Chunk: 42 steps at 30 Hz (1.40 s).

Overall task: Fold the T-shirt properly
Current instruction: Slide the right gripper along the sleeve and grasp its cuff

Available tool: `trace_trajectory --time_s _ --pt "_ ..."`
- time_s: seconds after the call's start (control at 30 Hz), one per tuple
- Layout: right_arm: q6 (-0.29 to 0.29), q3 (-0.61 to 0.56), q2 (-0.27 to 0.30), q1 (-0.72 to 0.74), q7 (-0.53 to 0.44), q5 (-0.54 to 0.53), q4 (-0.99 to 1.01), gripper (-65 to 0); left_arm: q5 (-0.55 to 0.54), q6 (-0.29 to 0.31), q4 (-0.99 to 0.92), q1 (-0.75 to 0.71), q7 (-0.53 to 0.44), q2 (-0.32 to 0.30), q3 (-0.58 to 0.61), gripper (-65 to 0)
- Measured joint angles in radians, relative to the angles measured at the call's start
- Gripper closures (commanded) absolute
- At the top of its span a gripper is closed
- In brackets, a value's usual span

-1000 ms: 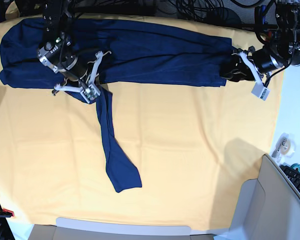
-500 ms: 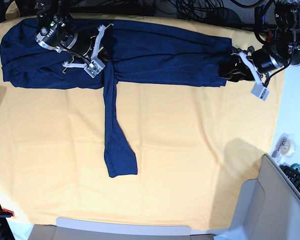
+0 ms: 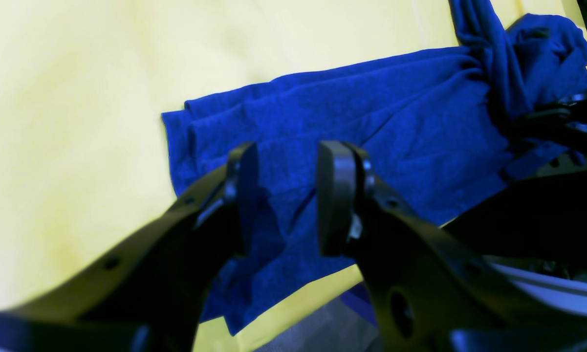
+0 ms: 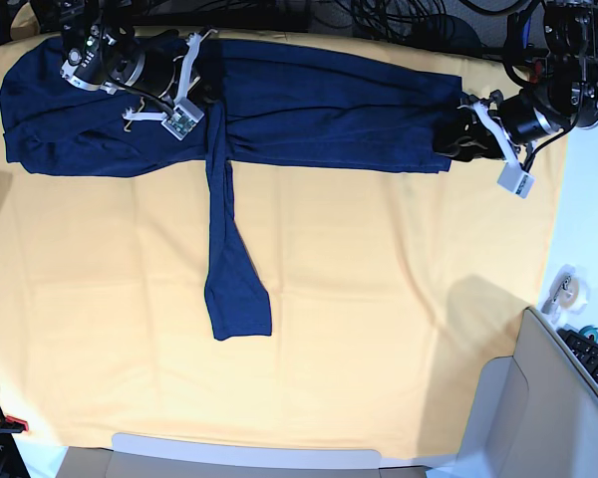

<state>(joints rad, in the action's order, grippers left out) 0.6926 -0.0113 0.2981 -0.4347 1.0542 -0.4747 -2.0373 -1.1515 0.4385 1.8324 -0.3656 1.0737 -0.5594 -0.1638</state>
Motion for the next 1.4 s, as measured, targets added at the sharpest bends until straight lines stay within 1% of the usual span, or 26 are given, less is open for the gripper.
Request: trace_trajectory --time_s 0.13,0.17,0.23,0.3,0.33,0.43,0.47,0.5,0.53,0.57,0.6,0.63,0.67,0.73,0.77,0.8,0.87,0.9,1.07,1.23,1.3,1.4 --pt "0.0 0.0 -0.009 0.003 0.0 0.0 0.0 -25.0 0.0 0.0 0.0 0.0 0.0 0.0 0.0 -20.2" --pt "0.0 0.002 -0.022 0.008 0.001 0.0 0.0 -28.4 0.0 0.0 0.0 0.0 0.0 0.0 0.0 -20.2" --pt "0.0 0.004 -0.058 0.032 0.005 0.003 0.002 -32.7 -0.001 0.0 0.0 0.0 0.0 0.0 0.0 -20.2" --pt "0.002 -0.003 -0.087 0.071 0.004 -0.006 0.005 -33.4 0.002 0.0 0.0 0.0 0.0 0.0 0.0 -20.2" --pt "0.004 -0.002 -0.11 0.094 0.005 -0.001 0.006 -33.4 0.003 -0.001 0.0 0.0 0.0 -0.001 0.0 -20.2" --pt "0.0 0.007 -0.195 0.171 0.003 0.0 0.026 -33.4 -0.002 0.0 0.0 0.0 0.0 0.0 0.0 -20.2" --pt "0.006 0.02 -0.227 0.202 0.006 0.0 0.039 -33.4 -0.001 0.0 0.0 0.0 0.0 0.0 0.0 -20.2" --pt "0.01 0.048 -0.271 0.234 0.007 -0.003 0.054 -33.4 0.003 -0.001 0.0 0.0 0.0 -0.001 0.0 -20.2" --pt "-0.031 0.074 -0.309 0.26 0.0 -0.002 0.067 -33.4 0.003 0.0 0.0 0.0 0.0 -0.001 0.0 -20.2" --pt "-0.107 0.103 -0.354 0.293 -0.002 -0.004 0.082 -33.4 0.002 0.0 0.0 0.0 0.0 0.0 0.0 -20.2" --pt "-0.178 0.126 -0.383 0.321 -0.014 0.002 0.102 -33.4 0.0 0.0 0.0 0.0 0.001 0.0 0.0 -20.2" --pt "-0.222 0.145 -0.403 0.351 -0.027 -0.001 0.124 -33.4 0.0 0.0 0.0 0.0 0.0 0.0 0.0 -20.2" --pt "-0.277 0.16 -0.416 0.381 -0.05 -0.003 0.152 -33.4 -0.001 0.0 0.0 0.0 0.0 -0.001 0.0 -20.2" --pt "-0.373 0.179 -0.422 0.428 -0.106 0.001 0.217 -33.4 0.0 0.0 0.0 0.0 0.0 0.0 0.0 -20.2" --pt "-0.406 0.188 -0.422 0.45 -0.143 -0.007 0.257 -33.4 0.0 0.0 0.0 0.0 0.0 0.0 0.0 -20.2" --pt "-0.457 0.195 -0.421 0.469 -0.176 -0.005 0.301 -33.4 -0.001 0.0 0.0 0.0 0.0 0.0 0.0 -20.2" --pt "-0.534 0.206 -0.42 0.494 -0.238 0.003 0.377 -33.4 0.001 0.0 0.0 0.0 0.0 0.0 0.0 -20.2" --pt "-0.563 0.205 -0.417 0.505 -0.278 -0.001 0.413 -33.4 0.0 0.0 0.0 0.0 0.0 0.0 0.0 -20.2" --pt "-0.644 0.206 -0.418 0.57 -0.343 -0.005 0.544 -33.4 0.0 0.0 0.0 0.0 0.0 0.0 0.0 -20.2" --pt "-0.745 0.206 -0.421 0.636 -0.352 -0.005 0.653 -33.4 0.0 0.0 0.0 0.0 0.0 0.0 0.0 -20.2" --pt "-0.767 0.206 -0.421 0.66 -0.354 -0.005 0.694 -33.4 0.0 0.0 0.0 0.0 0.0 0.0 0.0 -20.2" --pt "-0.777 0.207 -0.421 0.697 -0.36 -0.006 0.751 -33.4 0.0 0.0 0.0 0.0 0.0 0.0 0.0 -20.2"
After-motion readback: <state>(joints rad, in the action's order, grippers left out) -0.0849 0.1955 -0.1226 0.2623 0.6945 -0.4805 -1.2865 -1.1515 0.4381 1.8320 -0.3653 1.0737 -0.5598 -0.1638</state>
